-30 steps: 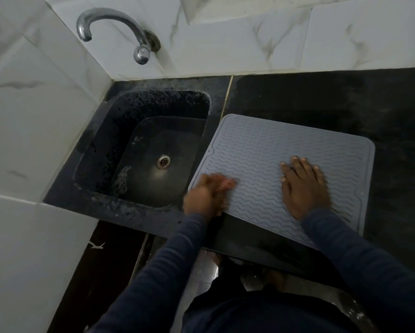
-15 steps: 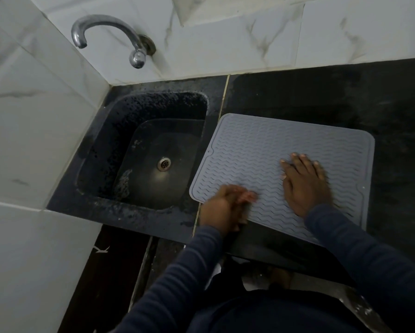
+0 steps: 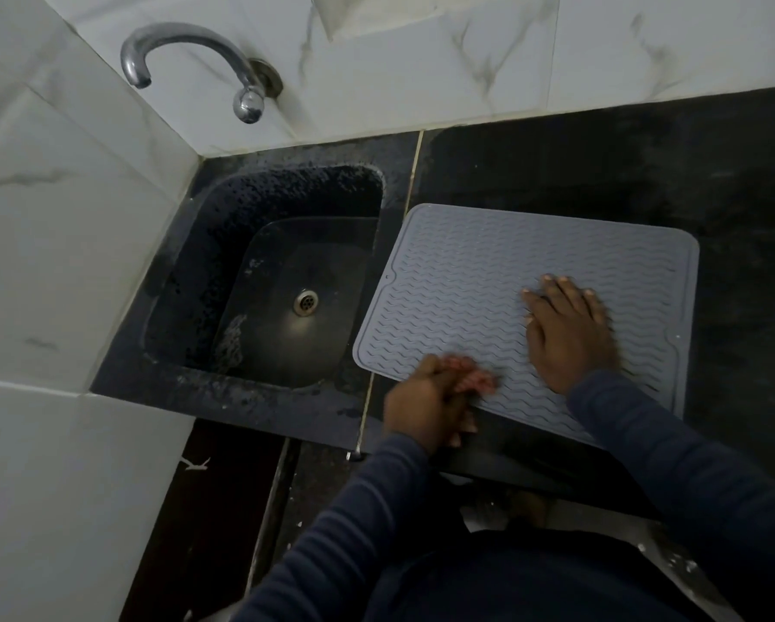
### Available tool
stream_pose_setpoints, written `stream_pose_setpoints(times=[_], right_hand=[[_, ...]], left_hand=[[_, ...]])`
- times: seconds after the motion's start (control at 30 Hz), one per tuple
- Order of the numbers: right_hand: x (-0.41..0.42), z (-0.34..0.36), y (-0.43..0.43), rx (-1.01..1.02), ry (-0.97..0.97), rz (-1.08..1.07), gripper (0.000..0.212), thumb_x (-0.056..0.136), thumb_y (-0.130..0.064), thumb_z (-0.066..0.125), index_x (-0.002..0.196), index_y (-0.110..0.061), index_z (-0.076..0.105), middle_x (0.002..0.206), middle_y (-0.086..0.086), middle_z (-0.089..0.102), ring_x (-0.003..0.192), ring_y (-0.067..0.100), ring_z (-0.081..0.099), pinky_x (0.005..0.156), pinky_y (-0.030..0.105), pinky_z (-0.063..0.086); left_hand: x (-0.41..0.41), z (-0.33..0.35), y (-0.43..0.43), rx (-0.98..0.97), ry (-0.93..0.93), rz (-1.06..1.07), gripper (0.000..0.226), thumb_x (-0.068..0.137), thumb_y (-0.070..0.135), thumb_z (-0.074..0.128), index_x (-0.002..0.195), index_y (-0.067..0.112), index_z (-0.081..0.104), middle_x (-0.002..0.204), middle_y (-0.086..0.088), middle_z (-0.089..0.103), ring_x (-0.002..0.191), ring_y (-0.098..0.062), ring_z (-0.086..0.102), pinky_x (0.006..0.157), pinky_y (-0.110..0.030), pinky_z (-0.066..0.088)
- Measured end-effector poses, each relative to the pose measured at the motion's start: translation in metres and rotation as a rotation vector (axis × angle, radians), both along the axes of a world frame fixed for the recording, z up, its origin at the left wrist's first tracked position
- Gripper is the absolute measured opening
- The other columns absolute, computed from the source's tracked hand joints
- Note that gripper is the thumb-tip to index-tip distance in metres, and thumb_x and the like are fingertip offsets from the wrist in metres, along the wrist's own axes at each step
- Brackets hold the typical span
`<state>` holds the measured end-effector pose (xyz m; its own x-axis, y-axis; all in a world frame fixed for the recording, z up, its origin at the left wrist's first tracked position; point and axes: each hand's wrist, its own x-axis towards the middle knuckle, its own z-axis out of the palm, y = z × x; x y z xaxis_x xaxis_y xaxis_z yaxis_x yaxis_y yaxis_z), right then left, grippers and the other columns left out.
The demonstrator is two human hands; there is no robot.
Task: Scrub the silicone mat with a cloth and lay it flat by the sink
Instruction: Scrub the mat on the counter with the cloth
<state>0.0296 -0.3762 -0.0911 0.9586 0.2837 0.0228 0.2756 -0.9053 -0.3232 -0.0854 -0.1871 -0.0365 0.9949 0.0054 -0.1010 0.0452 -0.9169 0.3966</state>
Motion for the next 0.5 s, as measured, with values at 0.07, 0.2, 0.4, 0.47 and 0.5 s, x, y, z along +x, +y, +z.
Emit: stream_pose_setpoints(times=[0.07, 0.2, 0.4, 0.47, 0.5], right_hand=[[0.0, -0.001, 0.0, 0.006, -0.01, -0.003, 0.054, 0.094, -0.034, 0.025, 0.14, -0.018, 0.048, 0.152, 0.009, 0.038, 0.144, 0.026, 0.026, 0.118, 0.046, 0.01], [0.0, -0.001, 0.0, -0.011, -0.004, -0.004, 0.054, 0.094, -0.034, 0.025, 0.14, -0.018, 0.047, 0.152, 0.009, 0.038, 0.144, 0.026, 0.025, 0.118, 0.046, 0.011], [0.001, 0.0, 0.002, -0.012, 0.0, -0.008, 0.054, 0.093, -0.034, 0.026, 0.141, -0.018, 0.047, 0.153, 0.009, 0.037, 0.145, 0.026, 0.024, 0.119, 0.046, 0.01], [0.0, 0.002, 0.001, -0.001, 0.005, -0.012, 0.054, 0.093, -0.033, 0.027, 0.141, -0.018, 0.047, 0.153, 0.009, 0.036, 0.145, 0.026, 0.024, 0.119, 0.045, 0.009], [0.0, 0.002, 0.002, 0.007, 0.006, -0.013, 0.054, 0.093, -0.033, 0.027, 0.141, -0.018, 0.047, 0.153, 0.009, 0.036, 0.145, 0.026, 0.024, 0.119, 0.045, 0.01]], left_hand=[[-0.001, 0.001, 0.045, 0.053, 0.02, 0.183, 0.03, 0.087, 0.044, 0.061, 0.114, 0.033, 0.067, 0.105, 0.001, 0.056, 0.087, -0.023, 0.062, 0.068, -0.026, 0.044], [0.009, 0.001, 0.119, 0.194, 0.028, 0.426, 0.037, 0.086, 0.045, 0.063, 0.111, 0.018, 0.068, 0.108, -0.008, 0.058, 0.093, -0.034, 0.063, 0.073, -0.036, 0.048], [0.006, 0.003, 0.012, -0.004, -0.058, 0.019, 0.037, 0.086, 0.047, 0.051, 0.11, 0.025, 0.069, 0.103, -0.001, 0.059, 0.081, -0.023, 0.063, 0.069, -0.032, 0.053], [-0.001, -0.003, -0.022, -0.04, -0.009, -0.168, 0.038, 0.082, 0.045, 0.049, 0.108, 0.026, 0.069, 0.105, -0.002, 0.06, 0.075, -0.025, 0.064, 0.064, -0.03, 0.054], [-0.002, -0.007, -0.022, -0.039, -0.01, -0.189, 0.038, 0.081, 0.045, 0.05, 0.108, 0.027, 0.069, 0.105, 0.0, 0.06, 0.074, -0.024, 0.065, 0.062, -0.03, 0.054]])
